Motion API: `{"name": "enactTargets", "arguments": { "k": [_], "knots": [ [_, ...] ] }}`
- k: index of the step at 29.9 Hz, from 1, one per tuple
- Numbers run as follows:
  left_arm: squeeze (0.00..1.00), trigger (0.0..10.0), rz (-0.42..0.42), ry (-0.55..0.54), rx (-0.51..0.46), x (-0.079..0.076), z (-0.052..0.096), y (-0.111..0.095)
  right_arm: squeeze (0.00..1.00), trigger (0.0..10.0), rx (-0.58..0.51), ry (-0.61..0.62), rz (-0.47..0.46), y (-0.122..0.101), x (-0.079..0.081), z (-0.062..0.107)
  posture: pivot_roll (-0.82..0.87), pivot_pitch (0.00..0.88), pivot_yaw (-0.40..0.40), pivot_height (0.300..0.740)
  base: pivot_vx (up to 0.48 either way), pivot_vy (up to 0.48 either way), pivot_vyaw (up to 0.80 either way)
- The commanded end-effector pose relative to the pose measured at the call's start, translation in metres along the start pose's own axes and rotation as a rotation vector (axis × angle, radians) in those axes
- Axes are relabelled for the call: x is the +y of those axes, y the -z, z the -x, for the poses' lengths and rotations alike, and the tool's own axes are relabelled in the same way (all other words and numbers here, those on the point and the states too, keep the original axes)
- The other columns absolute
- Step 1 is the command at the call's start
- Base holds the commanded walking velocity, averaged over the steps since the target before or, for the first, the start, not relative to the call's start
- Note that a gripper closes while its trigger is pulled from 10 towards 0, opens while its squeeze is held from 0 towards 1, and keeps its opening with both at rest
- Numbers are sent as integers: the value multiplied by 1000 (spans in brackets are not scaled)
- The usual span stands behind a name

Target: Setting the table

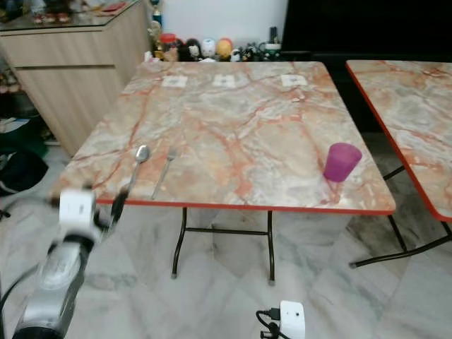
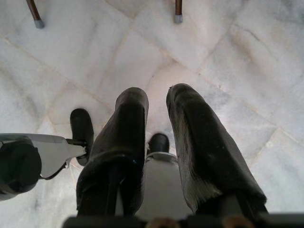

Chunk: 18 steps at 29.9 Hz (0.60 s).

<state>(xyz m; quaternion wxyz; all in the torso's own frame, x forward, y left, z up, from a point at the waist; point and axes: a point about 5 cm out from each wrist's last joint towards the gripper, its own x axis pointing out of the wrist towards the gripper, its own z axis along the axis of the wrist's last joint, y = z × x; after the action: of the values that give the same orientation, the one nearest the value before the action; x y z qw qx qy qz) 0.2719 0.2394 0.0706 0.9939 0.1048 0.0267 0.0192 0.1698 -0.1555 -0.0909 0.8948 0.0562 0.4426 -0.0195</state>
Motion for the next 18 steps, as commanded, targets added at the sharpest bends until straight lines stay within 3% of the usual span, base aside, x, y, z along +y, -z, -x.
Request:
{"name": "enactTargets", "arguments": {
  "k": [1, 5, 9, 13, 18],
  "knots": [
    [0, 10000, -6, -27, 28, 9, 6, 10, 0, 10000, 4, 0, -12, 2, 2, 0, 118, 0, 12, 740, 0, 0, 0],
    [0, 10000, -1, -43, 106, 12, 18, 31, 0, 10000, 5, 0, -13, 3, 1, 1, 121, 0, 11, 740, 0, 0, 0],
    [0, 10000, -13, -44, 257, 14, 34, 62, 0, 10000, 5, 1, -13, 3, 1, 1, 113, 0, 13, 740, 0, 0, 0],
    [0, 10000, 29, 36, 502, 0, 45, 100, 0, 10000, 6, 2, -12, 3, 1, 1, 119, 0, 12, 740, 0, 0, 0],
    [0, 10000, 28, 86, 605, -13, 49, 113, 0, 10000, 5, 5, -13, 3, 2, 1, 110, 0, 18, 740, 0, 0, 0]
  ]
}}
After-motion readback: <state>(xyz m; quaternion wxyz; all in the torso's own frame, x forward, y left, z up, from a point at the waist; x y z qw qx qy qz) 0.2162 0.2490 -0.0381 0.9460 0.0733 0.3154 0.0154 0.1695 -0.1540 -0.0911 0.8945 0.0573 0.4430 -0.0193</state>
